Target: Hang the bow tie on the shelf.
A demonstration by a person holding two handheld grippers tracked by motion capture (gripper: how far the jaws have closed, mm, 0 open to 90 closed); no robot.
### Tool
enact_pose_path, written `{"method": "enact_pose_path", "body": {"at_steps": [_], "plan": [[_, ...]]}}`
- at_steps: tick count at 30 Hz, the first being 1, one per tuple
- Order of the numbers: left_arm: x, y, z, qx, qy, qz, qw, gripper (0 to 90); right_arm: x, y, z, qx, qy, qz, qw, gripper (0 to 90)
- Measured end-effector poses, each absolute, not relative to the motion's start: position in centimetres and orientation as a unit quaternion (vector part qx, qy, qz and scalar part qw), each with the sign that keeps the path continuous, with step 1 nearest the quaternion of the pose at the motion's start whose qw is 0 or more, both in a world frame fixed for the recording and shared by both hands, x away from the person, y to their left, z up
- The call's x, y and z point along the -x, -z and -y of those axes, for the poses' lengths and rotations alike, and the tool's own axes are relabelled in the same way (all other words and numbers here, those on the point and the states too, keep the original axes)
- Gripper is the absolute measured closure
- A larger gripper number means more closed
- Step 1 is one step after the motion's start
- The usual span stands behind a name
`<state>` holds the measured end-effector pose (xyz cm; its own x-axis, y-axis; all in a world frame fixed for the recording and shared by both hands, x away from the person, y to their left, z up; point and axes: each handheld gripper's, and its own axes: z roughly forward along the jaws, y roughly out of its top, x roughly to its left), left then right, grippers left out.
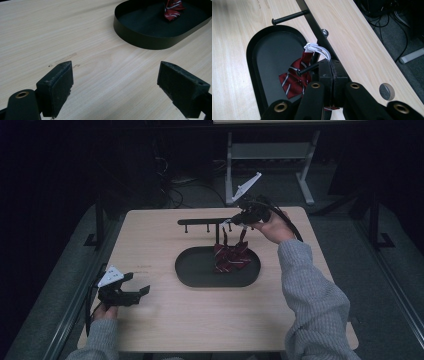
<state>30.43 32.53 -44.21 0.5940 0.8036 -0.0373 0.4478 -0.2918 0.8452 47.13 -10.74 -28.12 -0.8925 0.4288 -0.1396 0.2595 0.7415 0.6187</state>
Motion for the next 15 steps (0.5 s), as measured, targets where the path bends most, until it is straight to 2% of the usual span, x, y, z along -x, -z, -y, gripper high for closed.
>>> {"method": "enact_pose_path", "body": {"at_steps": [15], "plan": [[-30.42, 44.2, -32.54, -0.778, -0.202, -0.402, 0.438, 13.0, -47.19, 28.22, 10.89, -0.192, -0.31, -0.921, 0.137, 88.5]]}}
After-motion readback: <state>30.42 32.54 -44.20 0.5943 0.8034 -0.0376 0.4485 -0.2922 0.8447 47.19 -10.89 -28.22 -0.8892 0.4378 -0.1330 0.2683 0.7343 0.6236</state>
